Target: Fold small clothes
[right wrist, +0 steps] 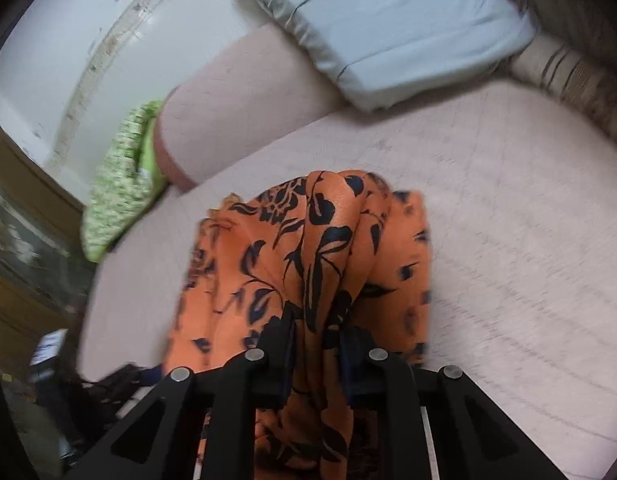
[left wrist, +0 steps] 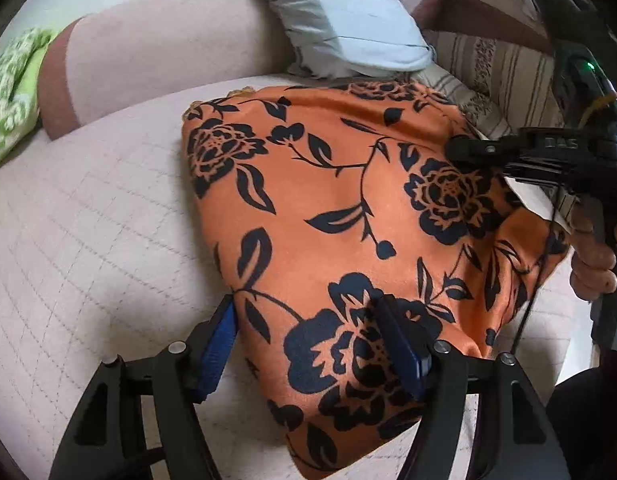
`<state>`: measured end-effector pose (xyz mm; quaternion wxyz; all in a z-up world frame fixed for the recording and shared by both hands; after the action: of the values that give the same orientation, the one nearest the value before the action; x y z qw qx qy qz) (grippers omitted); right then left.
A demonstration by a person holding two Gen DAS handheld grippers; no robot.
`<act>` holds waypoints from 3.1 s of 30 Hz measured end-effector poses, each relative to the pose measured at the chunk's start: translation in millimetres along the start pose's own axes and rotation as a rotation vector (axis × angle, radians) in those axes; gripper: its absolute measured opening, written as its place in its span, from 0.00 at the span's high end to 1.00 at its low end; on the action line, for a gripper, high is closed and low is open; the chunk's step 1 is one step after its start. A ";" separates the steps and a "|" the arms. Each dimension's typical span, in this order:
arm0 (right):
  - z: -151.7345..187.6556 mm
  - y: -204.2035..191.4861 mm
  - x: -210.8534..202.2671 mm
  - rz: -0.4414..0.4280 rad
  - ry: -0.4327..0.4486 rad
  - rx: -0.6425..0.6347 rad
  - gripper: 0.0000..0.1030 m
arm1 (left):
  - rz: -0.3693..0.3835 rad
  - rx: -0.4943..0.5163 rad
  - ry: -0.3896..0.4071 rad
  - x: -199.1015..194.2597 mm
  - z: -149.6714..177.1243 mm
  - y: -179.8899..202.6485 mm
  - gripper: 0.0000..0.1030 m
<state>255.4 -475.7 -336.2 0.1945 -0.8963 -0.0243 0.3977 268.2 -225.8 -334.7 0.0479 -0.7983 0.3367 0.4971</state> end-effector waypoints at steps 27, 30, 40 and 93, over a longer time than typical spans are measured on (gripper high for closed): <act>103.1 -45.1 -17.9 -0.002 -0.300 -0.202 0.80 | -0.136 -0.070 0.012 -15.3 -6.3 -39.3 0.25; 101.7 -40.6 -21.8 -0.013 -0.314 -0.194 0.80 | -0.125 -0.085 0.009 -14.4 -4.3 -39.9 0.24; 5.2 -12.0 -11.1 -0.008 -0.130 -0.038 0.77 | -0.060 -0.056 0.040 -40.3 -0.2 -28.4 0.25; 34.2 5.5 17.0 -0.048 -0.145 0.125 0.74 | -0.190 -0.067 0.078 -6.0 -6.3 -14.0 0.18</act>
<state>241.6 -466.1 -371.0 0.2572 -0.8504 -0.0348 0.4577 279.4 -214.7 -330.2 0.0548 -0.8464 0.2443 0.4701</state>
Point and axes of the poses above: each gripper's, at about its wrist camera, not at the fingertips, and x roughly the way its jaws point, y to its right, z to its underside, the point moved 6 cm from there along x, roughly the way its jaws point, and after that the axes turned 13 degrees about -x, right-handed, at the moved point
